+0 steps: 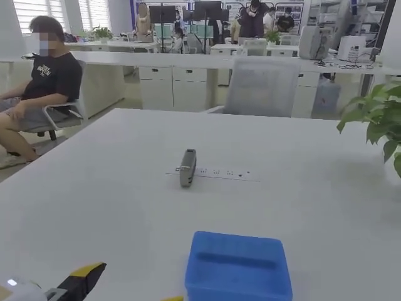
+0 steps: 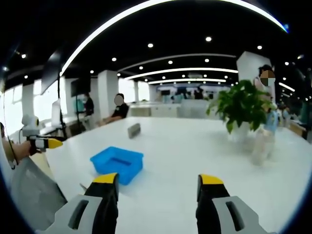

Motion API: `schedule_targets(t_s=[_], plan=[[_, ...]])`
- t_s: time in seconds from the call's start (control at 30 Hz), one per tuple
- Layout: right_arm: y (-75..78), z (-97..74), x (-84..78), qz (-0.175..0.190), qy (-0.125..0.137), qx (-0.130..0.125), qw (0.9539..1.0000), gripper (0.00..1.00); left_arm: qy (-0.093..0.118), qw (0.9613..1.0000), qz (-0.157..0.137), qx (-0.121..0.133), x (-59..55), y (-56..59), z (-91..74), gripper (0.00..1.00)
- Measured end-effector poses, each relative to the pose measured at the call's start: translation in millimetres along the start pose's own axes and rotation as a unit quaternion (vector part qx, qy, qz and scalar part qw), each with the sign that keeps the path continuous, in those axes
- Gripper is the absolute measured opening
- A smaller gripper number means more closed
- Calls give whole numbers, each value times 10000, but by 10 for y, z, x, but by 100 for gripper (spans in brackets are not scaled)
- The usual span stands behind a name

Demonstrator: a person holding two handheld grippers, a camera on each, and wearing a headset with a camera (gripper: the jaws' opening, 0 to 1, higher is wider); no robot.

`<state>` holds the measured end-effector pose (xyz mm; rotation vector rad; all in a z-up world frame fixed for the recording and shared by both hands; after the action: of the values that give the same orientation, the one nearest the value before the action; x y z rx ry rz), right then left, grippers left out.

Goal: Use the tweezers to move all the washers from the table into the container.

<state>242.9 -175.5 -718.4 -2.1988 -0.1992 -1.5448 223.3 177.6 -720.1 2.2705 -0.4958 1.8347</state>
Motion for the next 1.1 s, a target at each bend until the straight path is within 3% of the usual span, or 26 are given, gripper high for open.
schedule_targets(t_s=[0.47, 0.6, 0.73, 0.83, 0.87, 0.93, 0.97, 1.03, 1.1], plan=[[-16, 17, -35, -147, -136, -9, 9998, 62, 3, 10000, 31, -33, 5, 7, -2, 78], [-26, 17, -61, -194, -241, -2, 9995, 62, -36, 9995, -210, -224, -4, 32, -13, 75], [-26, 24, -129, -308, -577, -3, 9979, 61, -146, 9969, -297, -709, -11, 158, -15, 65], [-131, 31, -177, -582, -886, 235, 9941, 49, -505, 9911, -81, -1229, -95, 283, -2, 49], [-193, 44, -210, -732, -1056, 400, 9909, 44, -746, 9860, 42, -1493, -153, 352, -1, 47], [-316, 75, -291, -821, -1383, 697, 9845, 35, -977, 9780, 376, -1804, -227, 428, 22, 43], [-344, 88, -315, -751, -1452, 770, 9835, 32, -1104, 9744, 449, -1908, -262, 451, 29, 42], [-484, 139, -384, -801, -1651, 1120, 9766, 30, -1239, 9683, 519, -2105, -306, 493, 56, 41], [-573, 191, -437, -927, -1780, 1270, 9714, 27, -1401, 9599, 638, -2342, -346, 540, 86, 37]])
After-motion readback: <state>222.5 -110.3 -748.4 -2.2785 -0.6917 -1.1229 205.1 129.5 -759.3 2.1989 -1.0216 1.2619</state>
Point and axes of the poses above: the centre of the closed fingertips' face, and the gripper's own axes: z roughly forward along the fingers, y roughly to its right, x roughly out of its top, the point moved 3 cm from there along -z, roughly backward along the fingers, and after that the axes turned 14 degrees about z, right-handed, at the moved point
